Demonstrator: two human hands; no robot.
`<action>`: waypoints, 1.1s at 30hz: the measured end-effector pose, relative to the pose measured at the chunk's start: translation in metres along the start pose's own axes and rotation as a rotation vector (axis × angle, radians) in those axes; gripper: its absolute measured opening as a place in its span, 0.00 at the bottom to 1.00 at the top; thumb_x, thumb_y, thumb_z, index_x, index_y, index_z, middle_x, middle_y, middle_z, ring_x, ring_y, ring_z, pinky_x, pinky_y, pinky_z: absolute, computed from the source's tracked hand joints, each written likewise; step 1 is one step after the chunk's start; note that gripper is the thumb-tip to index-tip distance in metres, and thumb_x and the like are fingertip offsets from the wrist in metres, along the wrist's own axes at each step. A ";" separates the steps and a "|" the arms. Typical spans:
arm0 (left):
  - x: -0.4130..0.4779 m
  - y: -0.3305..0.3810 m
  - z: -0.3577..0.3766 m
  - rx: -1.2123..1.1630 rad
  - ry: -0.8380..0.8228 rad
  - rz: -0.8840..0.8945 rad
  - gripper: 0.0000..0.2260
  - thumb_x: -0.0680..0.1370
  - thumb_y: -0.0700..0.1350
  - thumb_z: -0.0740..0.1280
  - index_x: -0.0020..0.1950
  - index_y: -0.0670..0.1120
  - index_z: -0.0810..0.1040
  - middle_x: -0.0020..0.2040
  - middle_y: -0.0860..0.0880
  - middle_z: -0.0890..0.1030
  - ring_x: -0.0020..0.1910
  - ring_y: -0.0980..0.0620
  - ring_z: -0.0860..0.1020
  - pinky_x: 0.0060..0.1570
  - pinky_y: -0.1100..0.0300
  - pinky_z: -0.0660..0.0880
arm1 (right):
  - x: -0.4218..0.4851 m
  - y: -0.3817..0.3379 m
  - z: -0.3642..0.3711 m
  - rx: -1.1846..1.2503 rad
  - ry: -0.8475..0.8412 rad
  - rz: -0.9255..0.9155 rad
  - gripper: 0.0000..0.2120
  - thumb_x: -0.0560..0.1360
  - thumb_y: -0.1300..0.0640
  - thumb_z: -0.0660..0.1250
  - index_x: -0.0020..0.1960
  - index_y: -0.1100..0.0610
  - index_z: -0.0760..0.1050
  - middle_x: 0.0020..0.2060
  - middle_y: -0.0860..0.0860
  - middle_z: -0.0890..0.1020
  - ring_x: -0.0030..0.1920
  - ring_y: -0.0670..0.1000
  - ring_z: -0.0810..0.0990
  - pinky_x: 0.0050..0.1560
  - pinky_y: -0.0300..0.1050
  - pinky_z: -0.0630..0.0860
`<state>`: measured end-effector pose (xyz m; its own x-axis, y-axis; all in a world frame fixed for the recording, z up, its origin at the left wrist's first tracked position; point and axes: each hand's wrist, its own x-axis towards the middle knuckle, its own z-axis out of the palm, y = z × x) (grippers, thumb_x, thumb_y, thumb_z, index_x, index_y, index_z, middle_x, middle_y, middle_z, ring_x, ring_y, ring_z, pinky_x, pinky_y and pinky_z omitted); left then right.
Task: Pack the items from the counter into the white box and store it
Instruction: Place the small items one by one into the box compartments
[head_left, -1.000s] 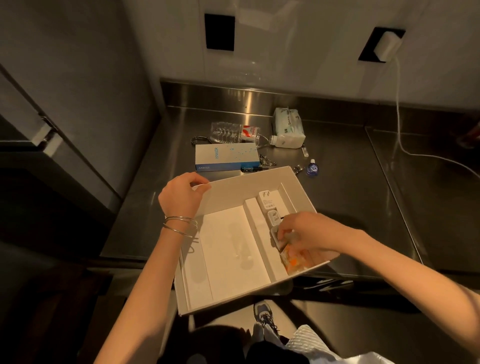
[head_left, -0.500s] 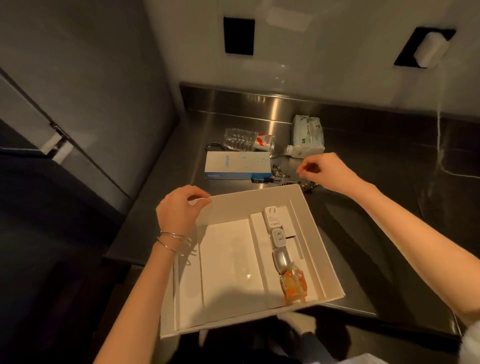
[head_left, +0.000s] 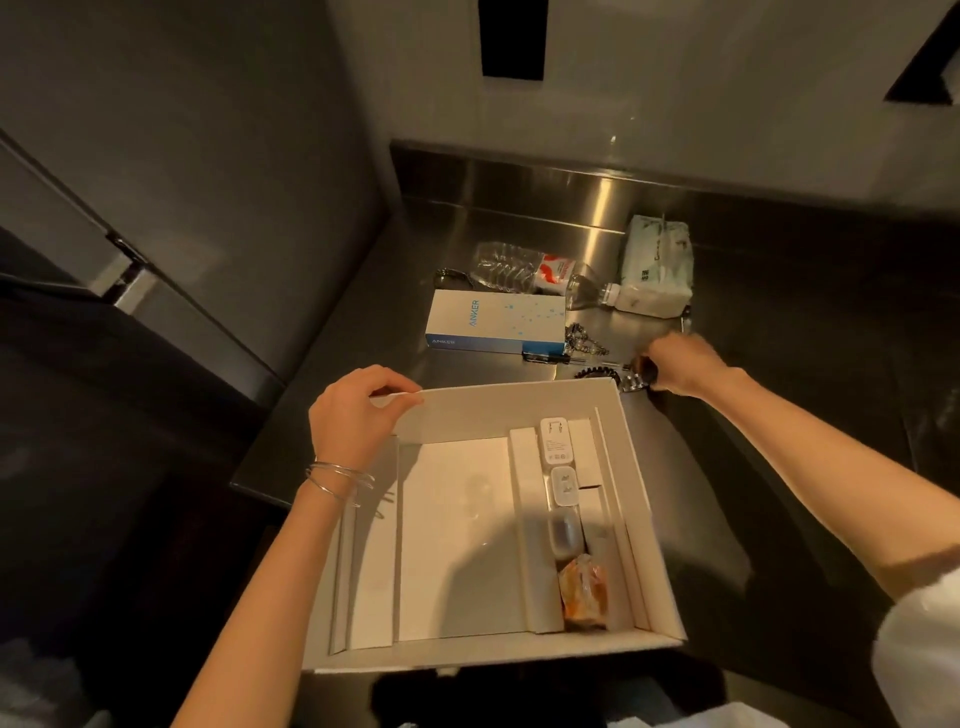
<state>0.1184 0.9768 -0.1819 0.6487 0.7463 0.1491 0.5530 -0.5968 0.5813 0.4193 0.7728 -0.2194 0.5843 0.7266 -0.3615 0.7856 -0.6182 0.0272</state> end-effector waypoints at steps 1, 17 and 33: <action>0.000 0.000 0.000 -0.003 -0.001 -0.008 0.03 0.71 0.49 0.70 0.43 0.51 0.82 0.42 0.53 0.82 0.41 0.57 0.75 0.37 0.70 0.68 | 0.000 0.002 -0.001 0.032 0.005 -0.011 0.08 0.71 0.62 0.68 0.50 0.56 0.78 0.48 0.56 0.82 0.49 0.57 0.80 0.46 0.47 0.75; 0.016 -0.010 -0.029 -0.087 -0.356 0.047 0.06 0.73 0.42 0.69 0.48 0.48 0.82 0.47 0.48 0.82 0.47 0.52 0.78 0.53 0.59 0.75 | -0.080 -0.016 -0.105 0.458 0.311 -0.108 0.14 0.70 0.60 0.71 0.55 0.55 0.78 0.47 0.49 0.78 0.39 0.40 0.73 0.39 0.32 0.69; 0.013 -0.032 -0.029 -0.188 -0.405 0.171 0.11 0.79 0.44 0.59 0.55 0.48 0.79 0.48 0.53 0.79 0.46 0.59 0.73 0.46 0.71 0.69 | -0.118 -0.166 -0.103 0.787 -0.083 -0.397 0.09 0.67 0.60 0.74 0.44 0.51 0.77 0.46 0.50 0.82 0.45 0.45 0.80 0.50 0.39 0.77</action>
<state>0.0938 1.0141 -0.1761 0.8942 0.4453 -0.0465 0.3406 -0.6092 0.7161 0.2415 0.8207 -0.0849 0.2574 0.9263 -0.2751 0.5413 -0.3741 -0.7530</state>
